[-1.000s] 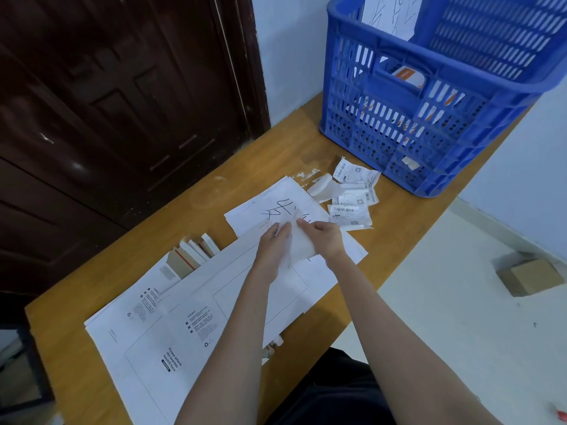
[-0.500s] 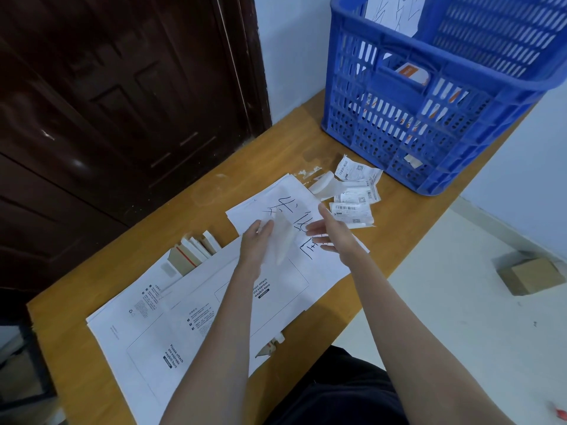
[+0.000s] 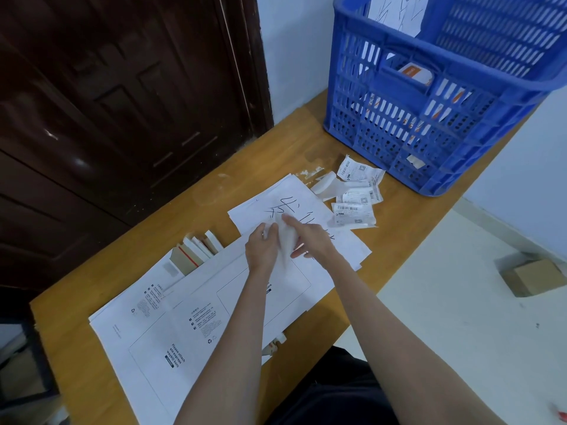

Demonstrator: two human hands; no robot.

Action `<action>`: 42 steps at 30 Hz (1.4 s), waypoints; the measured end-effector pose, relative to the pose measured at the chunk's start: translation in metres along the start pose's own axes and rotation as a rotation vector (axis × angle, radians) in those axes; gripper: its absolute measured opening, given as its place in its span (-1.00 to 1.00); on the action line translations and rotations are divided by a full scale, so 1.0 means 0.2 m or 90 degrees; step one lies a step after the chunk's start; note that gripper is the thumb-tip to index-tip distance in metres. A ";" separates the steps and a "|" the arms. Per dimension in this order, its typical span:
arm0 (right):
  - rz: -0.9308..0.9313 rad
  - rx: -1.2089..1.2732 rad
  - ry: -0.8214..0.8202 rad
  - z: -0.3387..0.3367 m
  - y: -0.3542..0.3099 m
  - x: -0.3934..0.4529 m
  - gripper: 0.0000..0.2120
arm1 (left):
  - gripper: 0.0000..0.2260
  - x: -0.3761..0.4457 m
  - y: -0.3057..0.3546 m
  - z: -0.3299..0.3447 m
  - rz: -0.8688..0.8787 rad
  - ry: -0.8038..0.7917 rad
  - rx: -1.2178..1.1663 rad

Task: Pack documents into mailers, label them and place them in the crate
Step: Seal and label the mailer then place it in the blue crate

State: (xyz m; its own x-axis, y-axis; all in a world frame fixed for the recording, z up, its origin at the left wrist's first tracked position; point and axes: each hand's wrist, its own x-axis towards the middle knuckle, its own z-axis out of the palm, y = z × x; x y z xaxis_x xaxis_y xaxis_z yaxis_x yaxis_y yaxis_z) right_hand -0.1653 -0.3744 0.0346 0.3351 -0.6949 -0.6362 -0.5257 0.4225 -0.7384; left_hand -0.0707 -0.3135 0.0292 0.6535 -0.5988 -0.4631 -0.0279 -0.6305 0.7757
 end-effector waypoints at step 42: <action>0.096 0.347 -0.063 -0.24 0.20 0.04 -0.71 | -0.92 0.03 -0.11 -0.13 -0.252 -0.075 -0.263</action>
State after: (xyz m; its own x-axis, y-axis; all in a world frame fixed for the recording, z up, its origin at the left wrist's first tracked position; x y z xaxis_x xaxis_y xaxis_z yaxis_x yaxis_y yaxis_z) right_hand -0.2223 -0.3910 0.0112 0.3733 -0.5564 -0.7423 -0.1026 0.7705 -0.6291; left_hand -0.0468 -0.2906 0.0210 0.4649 -0.4219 -0.7783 0.5149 -0.5863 0.6254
